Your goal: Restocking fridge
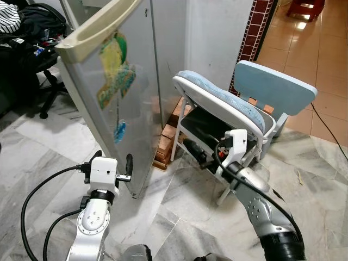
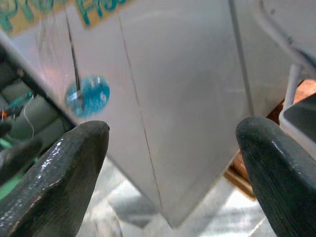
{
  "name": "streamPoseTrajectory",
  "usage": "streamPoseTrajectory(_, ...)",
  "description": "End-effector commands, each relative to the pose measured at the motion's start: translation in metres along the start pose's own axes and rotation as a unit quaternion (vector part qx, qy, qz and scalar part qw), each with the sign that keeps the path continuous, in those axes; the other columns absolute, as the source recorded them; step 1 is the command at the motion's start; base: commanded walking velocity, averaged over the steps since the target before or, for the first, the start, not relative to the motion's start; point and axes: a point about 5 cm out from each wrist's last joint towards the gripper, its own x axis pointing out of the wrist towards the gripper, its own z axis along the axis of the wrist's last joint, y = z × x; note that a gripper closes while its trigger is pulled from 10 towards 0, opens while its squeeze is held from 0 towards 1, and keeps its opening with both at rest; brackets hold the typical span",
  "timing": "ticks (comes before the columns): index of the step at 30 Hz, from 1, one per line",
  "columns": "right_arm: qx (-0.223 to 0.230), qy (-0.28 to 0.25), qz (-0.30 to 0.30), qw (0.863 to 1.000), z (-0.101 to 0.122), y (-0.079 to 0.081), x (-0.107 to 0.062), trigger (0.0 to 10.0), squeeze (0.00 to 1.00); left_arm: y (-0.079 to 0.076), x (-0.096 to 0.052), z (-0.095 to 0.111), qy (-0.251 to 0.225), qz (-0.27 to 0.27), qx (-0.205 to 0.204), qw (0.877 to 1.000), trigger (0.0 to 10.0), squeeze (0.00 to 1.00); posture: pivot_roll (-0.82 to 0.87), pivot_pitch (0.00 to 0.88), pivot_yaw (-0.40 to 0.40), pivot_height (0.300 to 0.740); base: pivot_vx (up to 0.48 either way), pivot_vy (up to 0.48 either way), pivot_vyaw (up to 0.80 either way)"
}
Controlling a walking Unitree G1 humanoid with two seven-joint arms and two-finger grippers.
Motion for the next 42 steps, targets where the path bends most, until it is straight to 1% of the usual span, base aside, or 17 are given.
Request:
streamPoseTrajectory(1,-0.031,-0.014,-0.031,0.999,-0.002,-0.002,0.002,10.0,0.00,0.004,-0.001,-0.005,0.014,0.008,0.000,1.000,10.0,0.00,-0.03,0.077,0.052,0.740,0.000,0.322,0.00)
streamPoseTrajectory(2,-0.031,-0.014,-0.031,0.999,-0.002,-0.002,0.002,10.0,0.00,0.004,-0.001,-0.005,0.014,0.008,0.000,1.000,10.0,0.00,-0.03,0.077,0.052,0.740,0.000,0.322,0.00)
streamPoseTrajectory(3,-0.044,-0.021,-0.059,0.997,-0.002,-0.007,0.001,10.0,0.00,0.004,-0.001,-0.005,0.014,0.008,-0.001,1.000,10.0,0.00,-0.03,0.077,0.052,0.740,0.000,0.322,0.00)
streamPoseTrajectory(5,-0.042,-0.026,-0.088,0.995,-0.003,-0.014,-0.001,10.0,0.00,0.002,-0.001,-0.005,0.015,0.005,-0.001,1.000,10.0,0.00,-0.03,0.076,0.054,0.740,0.000,0.330,0.00)
streamPoseTrajectory(7,-0.053,-0.039,-0.143,0.988,0.000,-0.029,-0.007,10.0,0.00,0.002,-0.001,-0.006,0.017,0.005,-0.001,1.000,10.0,0.00,-0.03,0.071,0.055,0.740,0.000,0.324,0.00)
streamPoseTrajectory(10,-0.070,-0.041,-0.172,0.982,0.002,-0.038,-0.012,10.0,0.00,0.002,-0.001,-0.007,0.018,0.004,-0.002,1.000,10.0,0.00,-0.03,0.069,0.055,0.740,0.000,0.325,0.00)
streamPoseTrajectory(11,-0.068,-0.049,-0.185,0.979,0.004,-0.042,-0.015,10.0,0.00,0.002,-0.001,-0.006,0.018,0.004,-0.003,1.000,10.0,0.00,-0.03,0.069,0.054,0.740,0.000,0.322,0.00)
streamPoseTrajectory(12,-0.068,-0.049,-0.185,0.979,0.004,-0.042,-0.015,10.0,0.00,0.002,-0.001,-0.006,0.018,0.004,-0.003,1.000,10.0,0.00,-0.03,0.069,0.054,0.740,0.000,0.322,0.00)
streamPoseTrajectory(14,-0.080,-0.056,-0.203,0.974,0.006,-0.047,-0.018,10.0,0.00,0.002,0.000,-0.006,0.017,0.004,-0.003,1.000,10.0,0.00,-0.04,0.070,0.055,0.740,0.000,0.322,0.00)
streamPoseTrajectory(19,-0.087,-0.059,-0.217,0.970,0.005,-0.050,-0.020,10.0,0.00,0.002,0.001,-0.005,0.016,0.003,-0.004,1.000,10.0,0.00,-0.04,0.072,0.058,0.740,0.000,0.346,0.00)
streamPoseTrajectory(23,-0.083,-0.059,-0.204,0.974,0.003,-0.047,-0.017,10.0,0.00,0.003,0.002,-0.004,0.014,0.006,-0.005,1.000,10.0,0.00,-0.04,0.074,0.059,0.740,0.000,0.353,0.00)
streamPoseTrajectory(27,-0.094,-0.059,-0.203,0.973,0.002,-0.044,-0.016,10.0,0.00,0.003,0.003,-0.004,0.013,0.008,-0.006,1.000,10.0,0.00,-0.04,0.074,0.059,0.740,0.000,0.359,0.00)
streamPoseTrajectory(31,-0.117,-0.054,-0.224,0.966,0.000,-0.047,-0.016,10.0,0.00,0.003,0.004,-0.004,0.013,0.008,-0.008,1.000,10.0,0.00,-0.04,0.073,0.057,0.740,0.000,0.404,0.00)
streamPoseTrajectory(34,-0.110,-0.055,-0.223,0.967,-0.001,-0.047,-0.016,10.0,0.00,0.002,0.004,-0.004,0.013,0.008,-0.011,1.000,10.0,0.00,-0.04,0.073,0.056,0.740,0.000,0.480,0.00)
streamPoseTrajectory(38,-0.105,-0.046,-0.238,0.965,-0.003,-0.051,-0.018,10.0,0.00,0.001,0.004,-0.004,0.011,0.006,-0.017,1.000,10.0,0.00,-0.04,0.075,0.054,0.740,0.000,0.480,0.00)
streamPoseTrajectory(42,-0.108,-0.052,-0.232,0.965,-0.002,-0.050,-0.018,10.0,0.00,0.001,0.004,-0.003,0.007,0.002,-0.020,1.000,10.0,0.00,-0.05,0.078,0.052,0.740,0.000,0.480,0.00)
